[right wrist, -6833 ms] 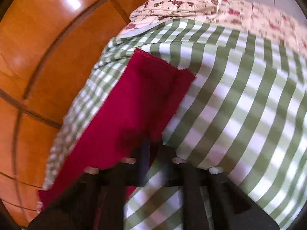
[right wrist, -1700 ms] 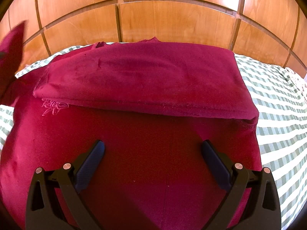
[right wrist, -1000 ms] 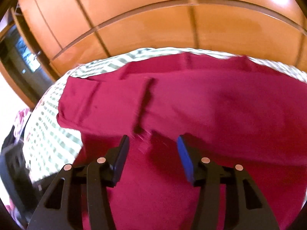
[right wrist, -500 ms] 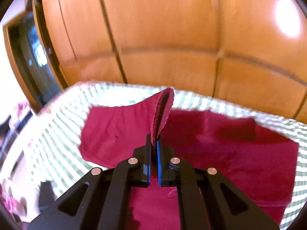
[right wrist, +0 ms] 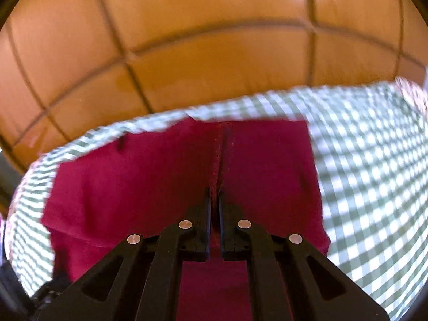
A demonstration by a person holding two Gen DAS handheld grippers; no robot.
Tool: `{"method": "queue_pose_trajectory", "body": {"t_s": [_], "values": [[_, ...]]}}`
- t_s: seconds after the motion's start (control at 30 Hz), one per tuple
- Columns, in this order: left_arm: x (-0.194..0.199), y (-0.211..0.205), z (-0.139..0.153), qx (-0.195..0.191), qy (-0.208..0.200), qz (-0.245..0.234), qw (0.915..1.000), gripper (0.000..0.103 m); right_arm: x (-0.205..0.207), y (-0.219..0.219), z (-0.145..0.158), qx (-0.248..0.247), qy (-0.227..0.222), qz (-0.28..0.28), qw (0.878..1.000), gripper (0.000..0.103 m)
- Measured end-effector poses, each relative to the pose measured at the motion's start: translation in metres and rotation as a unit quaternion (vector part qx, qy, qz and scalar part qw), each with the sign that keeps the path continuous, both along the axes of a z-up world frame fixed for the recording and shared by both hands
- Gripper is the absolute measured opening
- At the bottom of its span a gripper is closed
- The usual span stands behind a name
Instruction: Fold small clothes
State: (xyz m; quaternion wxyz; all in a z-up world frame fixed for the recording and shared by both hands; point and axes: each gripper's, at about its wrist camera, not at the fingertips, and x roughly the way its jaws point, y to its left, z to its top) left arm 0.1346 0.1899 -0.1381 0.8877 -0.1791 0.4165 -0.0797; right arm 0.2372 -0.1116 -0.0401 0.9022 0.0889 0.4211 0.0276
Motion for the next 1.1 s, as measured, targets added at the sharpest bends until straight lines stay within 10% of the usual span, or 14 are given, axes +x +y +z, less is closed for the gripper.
{"method": "queue_pose_trajectory", "body": {"t_s": [0.17,0.43,0.63,0.87,1.1], "values": [[0.007,-0.003,0.021,-0.002,0.023,0.003,0.9997,0.035,0.003,-0.009,-0.032,0.006,0.013,-0.013,1.000,0.004],[0.058,-0.023,0.085,0.016,-0.065,-0.019,0.9976,0.038,-0.003,-0.019,-0.025,0.042,0.008,0.002,0.999,0.004],[0.109,-0.008,0.021,0.015,0.051,0.044,0.9976,0.029,-0.011,-0.023,-0.024,0.050,0.007,0.009,0.999,0.004],[0.093,-0.004,0.035,0.008,0.027,0.041,0.9988,0.038,-0.010,-0.026,-0.033,0.052,0.002,0.006,0.999,0.005],[0.105,0.048,0.075,-0.013,-0.022,0.078,0.9966,0.054,-0.026,-0.031,0.009,0.021,-0.056,-0.006,0.998,0.063]]}}
